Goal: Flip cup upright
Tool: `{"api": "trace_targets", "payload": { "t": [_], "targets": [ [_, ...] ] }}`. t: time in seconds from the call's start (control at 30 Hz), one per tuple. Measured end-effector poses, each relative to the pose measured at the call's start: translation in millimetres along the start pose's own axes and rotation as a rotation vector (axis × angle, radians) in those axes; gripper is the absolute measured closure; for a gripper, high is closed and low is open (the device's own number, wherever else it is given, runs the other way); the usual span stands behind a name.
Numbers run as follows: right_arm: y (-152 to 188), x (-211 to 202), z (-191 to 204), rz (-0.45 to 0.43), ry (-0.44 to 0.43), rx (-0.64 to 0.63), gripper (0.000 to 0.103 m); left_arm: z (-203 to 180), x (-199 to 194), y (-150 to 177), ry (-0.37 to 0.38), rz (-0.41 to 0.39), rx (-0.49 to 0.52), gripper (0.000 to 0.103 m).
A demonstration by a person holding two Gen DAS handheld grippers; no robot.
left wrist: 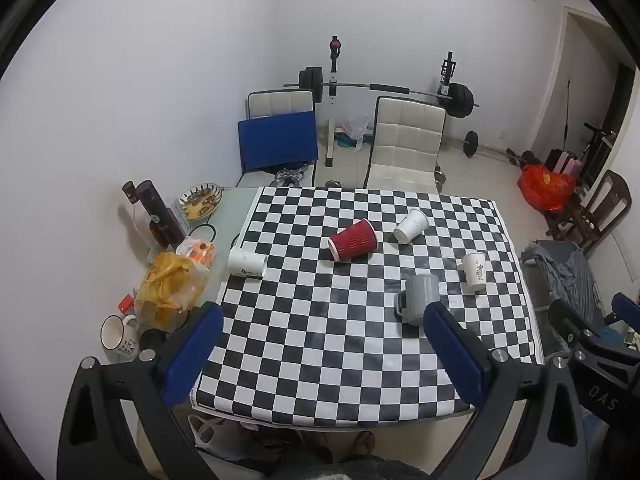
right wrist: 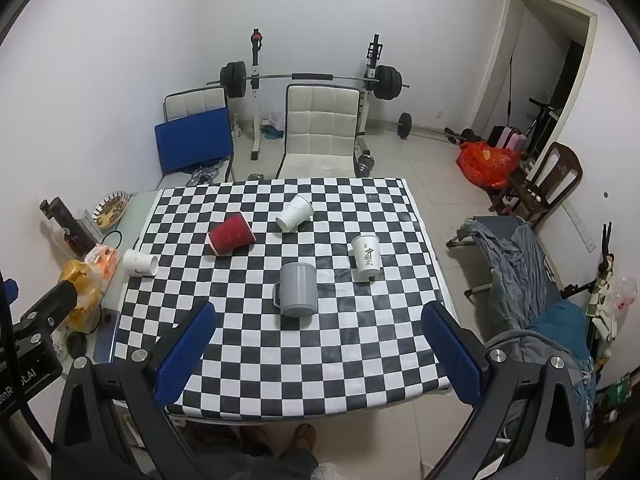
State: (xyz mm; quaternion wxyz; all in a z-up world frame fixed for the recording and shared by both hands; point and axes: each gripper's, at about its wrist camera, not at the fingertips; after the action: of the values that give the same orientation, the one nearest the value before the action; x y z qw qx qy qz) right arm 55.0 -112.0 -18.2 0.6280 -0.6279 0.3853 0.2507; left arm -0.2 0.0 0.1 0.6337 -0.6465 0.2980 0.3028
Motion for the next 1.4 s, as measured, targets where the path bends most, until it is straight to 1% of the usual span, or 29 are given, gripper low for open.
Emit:
{"api": "trace_targets", "payload": {
  "t": [0.03, 0.17, 0.97, 1.03, 1.3, 1.4],
  "targets": [
    [0, 0, 0, 0.002, 0.014, -0.011, 0.000, 0, 0, 0, 0.001, 0.003, 0.001, 0.001],
    [0, -2, -1, 0.003, 0.019, -0.011, 0.000, 0, 0, 0, 0.001, 0.004, -0.001, 0.001],
    [-2, -9, -6, -0.006, 0.016, -0.010, 0.000, 1, -2, 0, 0.003, -0.004, -0.003, 0.001],
    [-2, -9, -6, -0.007, 0.015, -0.010, 0.000, 0, -5, -9, 0.002, -0.004, -0.004, 0.001],
    [-5, -9, -6, -0.009, 0.014, -0.009, 0.000, -3, -9, -21, 0.000, -0.006, -0.002, 0.001],
    [-6, -9, -6, -0.009, 0.012, -0.008, 0.000, -3, -8, -17, 0.001, -0.007, -0.002, 0.001]
  ]
}}
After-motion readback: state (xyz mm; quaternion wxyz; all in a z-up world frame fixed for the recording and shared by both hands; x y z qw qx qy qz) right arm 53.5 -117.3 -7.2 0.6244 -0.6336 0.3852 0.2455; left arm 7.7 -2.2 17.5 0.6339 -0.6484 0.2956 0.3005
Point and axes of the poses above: each gripper's, at about its wrist camera, not at the fingertips, and x roughly the way its jaws point, z to its left, y to its underside, and after that the axes turned 2 degrees about -x, right-handed
